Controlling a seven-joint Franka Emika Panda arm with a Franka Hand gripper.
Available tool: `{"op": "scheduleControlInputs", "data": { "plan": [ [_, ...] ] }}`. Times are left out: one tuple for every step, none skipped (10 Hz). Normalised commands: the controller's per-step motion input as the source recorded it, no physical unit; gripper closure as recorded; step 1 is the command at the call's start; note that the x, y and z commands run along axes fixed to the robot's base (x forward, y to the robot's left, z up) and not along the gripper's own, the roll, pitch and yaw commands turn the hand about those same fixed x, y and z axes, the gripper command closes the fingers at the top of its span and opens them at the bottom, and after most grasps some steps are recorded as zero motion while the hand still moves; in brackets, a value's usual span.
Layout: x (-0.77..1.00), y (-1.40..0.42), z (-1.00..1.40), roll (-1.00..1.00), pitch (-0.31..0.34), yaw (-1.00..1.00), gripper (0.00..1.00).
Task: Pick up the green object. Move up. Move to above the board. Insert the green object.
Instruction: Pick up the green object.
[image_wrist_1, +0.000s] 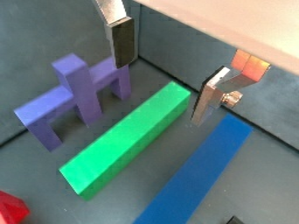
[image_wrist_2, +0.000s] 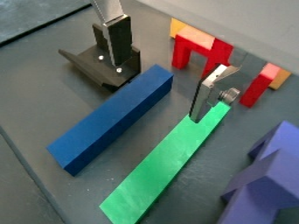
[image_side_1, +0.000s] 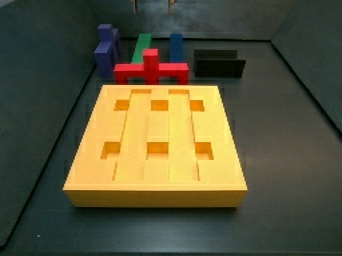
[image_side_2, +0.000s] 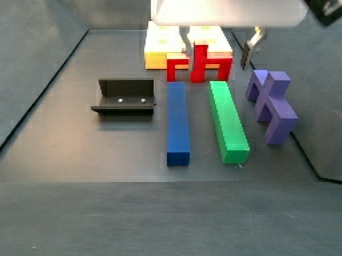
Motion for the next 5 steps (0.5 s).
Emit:
{"op": "scheduleControlInputs", "data": {
  "plan": [
    [0.00, -0.10, -0.72, -0.12, -0.190, 0.00, 0.00],
    [-0.09, -0.04, -0.79, -0.13, -0.137, -0.18, 0.00],
    [-0.24, 0.00, -0.74, -0.16, -0.109, -0.18, 0.00],
    [-0.36, 0.00, -0.66, -0.16, -0.099, -0.16, 0.00],
    [-0.36, 0.00, -0.59, -0.15, -0.086, -0.14, 0.00]
  ]
}}
